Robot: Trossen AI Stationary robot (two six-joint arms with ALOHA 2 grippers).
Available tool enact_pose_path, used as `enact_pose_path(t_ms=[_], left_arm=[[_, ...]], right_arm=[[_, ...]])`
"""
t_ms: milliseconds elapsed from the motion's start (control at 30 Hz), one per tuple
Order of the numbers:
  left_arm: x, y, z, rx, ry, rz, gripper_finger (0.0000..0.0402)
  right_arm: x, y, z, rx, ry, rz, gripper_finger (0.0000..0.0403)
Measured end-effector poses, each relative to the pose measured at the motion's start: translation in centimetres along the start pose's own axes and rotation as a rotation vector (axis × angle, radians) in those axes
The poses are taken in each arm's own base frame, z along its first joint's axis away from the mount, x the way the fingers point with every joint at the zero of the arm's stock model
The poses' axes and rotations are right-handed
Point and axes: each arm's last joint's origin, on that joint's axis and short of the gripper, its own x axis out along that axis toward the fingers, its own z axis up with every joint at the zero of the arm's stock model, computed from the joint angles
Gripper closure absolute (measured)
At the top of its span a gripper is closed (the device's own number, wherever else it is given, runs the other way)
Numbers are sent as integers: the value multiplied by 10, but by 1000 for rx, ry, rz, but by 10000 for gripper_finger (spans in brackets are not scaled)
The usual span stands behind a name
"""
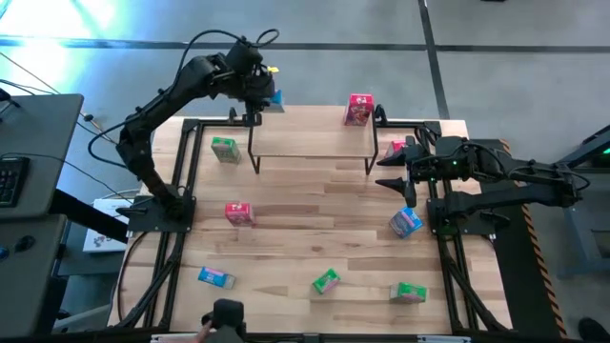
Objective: Stack cereal on shelf
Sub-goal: Put the top left blue cereal box on the shelf
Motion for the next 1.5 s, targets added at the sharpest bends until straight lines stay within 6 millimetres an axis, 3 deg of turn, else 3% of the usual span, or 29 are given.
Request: enact_pose_path(t_ms=[633, 1500], left_arm=[[43, 17, -17, -94, 63, -155, 259], [57, 29, -31, -135, 36, -227, 248]], right_arm=[[0, 0, 0, 0, 0, 0, 152], [0, 0, 0, 0, 0, 0, 152]])
